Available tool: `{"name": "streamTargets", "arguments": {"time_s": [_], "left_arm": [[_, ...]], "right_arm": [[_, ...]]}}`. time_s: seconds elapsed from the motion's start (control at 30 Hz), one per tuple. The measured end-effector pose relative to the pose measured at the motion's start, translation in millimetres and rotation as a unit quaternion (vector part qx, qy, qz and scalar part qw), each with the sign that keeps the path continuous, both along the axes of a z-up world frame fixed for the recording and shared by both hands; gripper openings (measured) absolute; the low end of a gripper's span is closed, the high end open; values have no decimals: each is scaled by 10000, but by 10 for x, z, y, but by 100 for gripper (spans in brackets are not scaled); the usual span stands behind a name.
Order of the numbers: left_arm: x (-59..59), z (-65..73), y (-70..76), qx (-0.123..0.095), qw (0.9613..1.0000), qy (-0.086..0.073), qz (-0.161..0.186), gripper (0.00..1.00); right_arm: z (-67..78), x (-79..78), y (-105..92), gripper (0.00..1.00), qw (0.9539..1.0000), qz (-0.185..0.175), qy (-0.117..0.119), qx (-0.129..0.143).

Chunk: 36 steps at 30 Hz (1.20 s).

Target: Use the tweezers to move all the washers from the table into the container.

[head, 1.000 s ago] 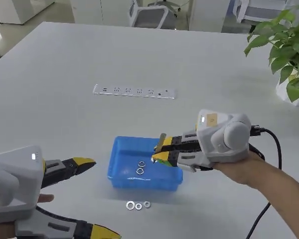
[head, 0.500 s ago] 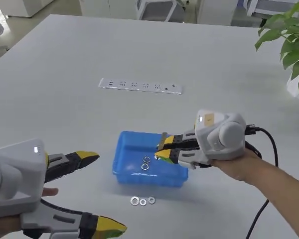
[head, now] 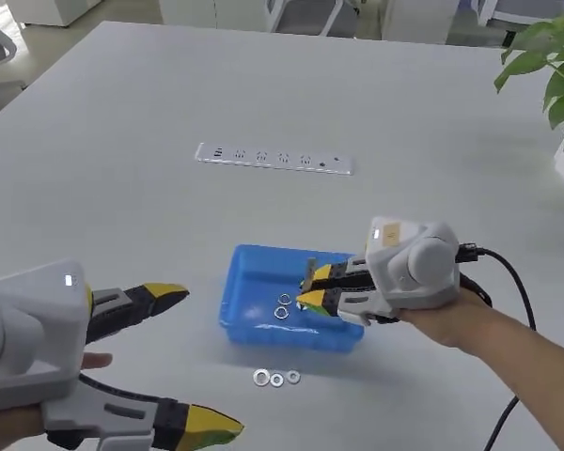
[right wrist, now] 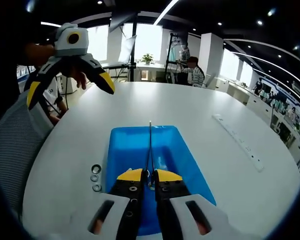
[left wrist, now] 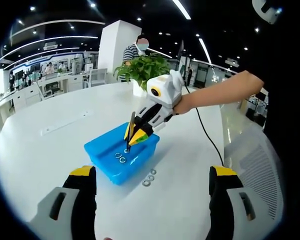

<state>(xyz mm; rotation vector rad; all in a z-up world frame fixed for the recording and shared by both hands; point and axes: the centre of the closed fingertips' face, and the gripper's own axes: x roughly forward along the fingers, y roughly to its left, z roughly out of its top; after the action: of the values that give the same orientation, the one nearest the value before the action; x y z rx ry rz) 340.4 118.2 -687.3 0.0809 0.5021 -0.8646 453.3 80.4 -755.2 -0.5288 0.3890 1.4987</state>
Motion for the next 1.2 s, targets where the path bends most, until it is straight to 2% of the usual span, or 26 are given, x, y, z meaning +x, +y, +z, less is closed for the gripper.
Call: {"name": "streamTargets", "arguments": {"time_s": [0.33, 0.5, 0.77, 1.0, 1.2], "left_arm": [[56, 67, -17, -19, 9999, -147, 12, 99], [105, 94, -30, -64, 9999, -150, -31, 97], [204, 127, -48, -21, 9997, -164, -172, 95], [356, 139, -86, 52, 9991, -152, -405, 84], [517, 190, -184, 134, 9968, -270, -743, 69]], "right_arm": [[-46, 3, 2, 8, 10000, -54, 80, -19], [-49, 2, 4, 8, 10000, -47, 62, -47], [-46, 1, 4, 8, 10000, -15, 42, -78], [-45, 2, 2, 8, 10000, 3, 41, -83], [-42, -11, -7, 8, 9999, 35, 0, -97]]}}
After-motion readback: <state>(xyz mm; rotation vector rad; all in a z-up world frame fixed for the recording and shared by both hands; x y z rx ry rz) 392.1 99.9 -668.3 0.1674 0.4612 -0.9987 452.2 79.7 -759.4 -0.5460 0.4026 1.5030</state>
